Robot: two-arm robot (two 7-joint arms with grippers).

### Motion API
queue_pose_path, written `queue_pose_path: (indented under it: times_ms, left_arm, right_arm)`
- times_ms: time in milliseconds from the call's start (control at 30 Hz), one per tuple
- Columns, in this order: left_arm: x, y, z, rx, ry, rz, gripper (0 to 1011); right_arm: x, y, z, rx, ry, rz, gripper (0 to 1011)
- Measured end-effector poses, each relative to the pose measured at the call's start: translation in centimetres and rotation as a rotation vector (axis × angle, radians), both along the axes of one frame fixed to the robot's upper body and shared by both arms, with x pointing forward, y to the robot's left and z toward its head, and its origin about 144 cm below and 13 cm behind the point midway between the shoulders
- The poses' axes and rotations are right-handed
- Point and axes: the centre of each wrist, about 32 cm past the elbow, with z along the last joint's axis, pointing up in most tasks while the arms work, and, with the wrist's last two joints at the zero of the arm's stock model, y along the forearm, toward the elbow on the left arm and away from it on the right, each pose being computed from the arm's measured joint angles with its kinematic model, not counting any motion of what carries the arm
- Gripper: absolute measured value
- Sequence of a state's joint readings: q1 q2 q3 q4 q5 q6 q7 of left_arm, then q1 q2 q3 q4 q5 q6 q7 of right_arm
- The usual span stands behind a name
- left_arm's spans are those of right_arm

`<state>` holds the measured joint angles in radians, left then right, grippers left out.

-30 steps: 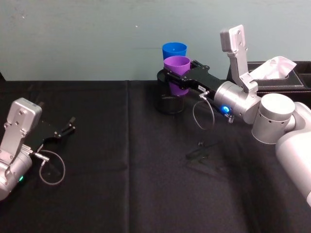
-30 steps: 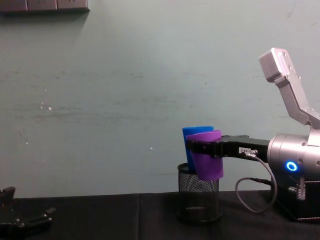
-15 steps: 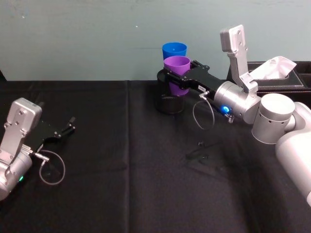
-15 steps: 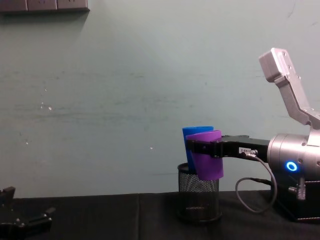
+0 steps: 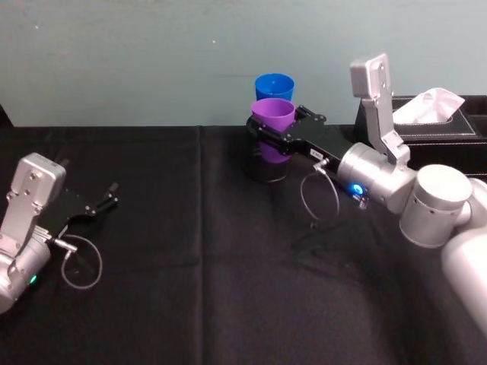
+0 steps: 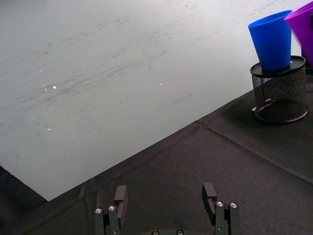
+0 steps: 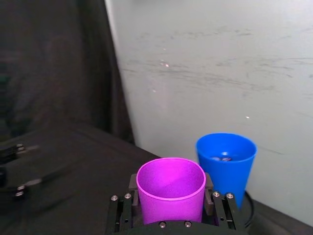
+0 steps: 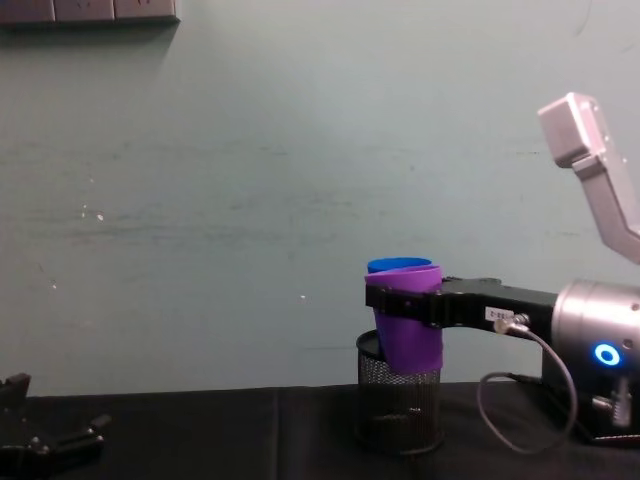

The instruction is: Pick up one cup with a gripper and tap it against the other cup.

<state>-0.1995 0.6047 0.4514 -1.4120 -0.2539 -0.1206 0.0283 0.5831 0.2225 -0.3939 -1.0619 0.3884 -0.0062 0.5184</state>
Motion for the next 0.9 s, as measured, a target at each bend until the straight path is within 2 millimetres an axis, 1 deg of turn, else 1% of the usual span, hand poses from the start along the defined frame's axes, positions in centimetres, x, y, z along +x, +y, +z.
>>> queue_pose_path:
  times_ms: [33, 133, 200, 300, 333, 433, 500, 633, 733, 900]
  left_arm:
    - [0.0, 0.0, 0.0, 0.0, 0.0, 0.0, 1000]
    - [0.0, 0.0, 0.0, 0.0, 0.0, 0.0, 1000]
    - [0.0, 0.0, 0.0, 0.0, 0.0, 0.0, 1000]
    - [0.0, 0.0, 0.0, 0.0, 0.0, 0.0, 1000]
    - [0.0, 0.0, 0.0, 0.0, 0.0, 0.0, 1000]
    - [0.0, 0.0, 0.0, 0.0, 0.0, 0.0, 1000]
    - [0.0, 0.0, 0.0, 0.0, 0.0, 0.0, 1000]
    - [0.0, 0.0, 0.0, 0.0, 0.0, 0.0, 1000]
    - [0.0, 0.0, 0.0, 0.0, 0.0, 0.0, 1000]
    - [0.0, 0.0, 0.0, 0.0, 0.0, 0.0, 1000]
  right_arm:
    - [-0.7, -0.1, -0.2, 0.004, -0.002, 0.009, 735]
    - [-1.7, -0.4, -0.5, 0.011, -0.006, 0.024, 735]
    - [-2.9, -0.8, -0.9, 0.018, -0.015, 0.044, 735]
    - [-3.8, -1.2, -1.4, 0.021, -0.023, 0.06, 735]
    - [-4.4, -1.4, -1.7, 0.023, -0.027, 0.07, 735]
    - [-5.3, -1.7, -2.4, 0.027, -0.034, 0.086, 735]
    - [-6.3, -2.2, -3.6, 0.032, -0.04, 0.105, 735]
    - [-7.1, -2.6, -4.7, 0.036, -0.047, 0.122, 735]
    - [-7.8, -3.0, -6.4, 0.029, -0.056, 0.127, 735]
    - [-8.4, -3.1, -8.0, 0.024, -0.051, 0.132, 735]
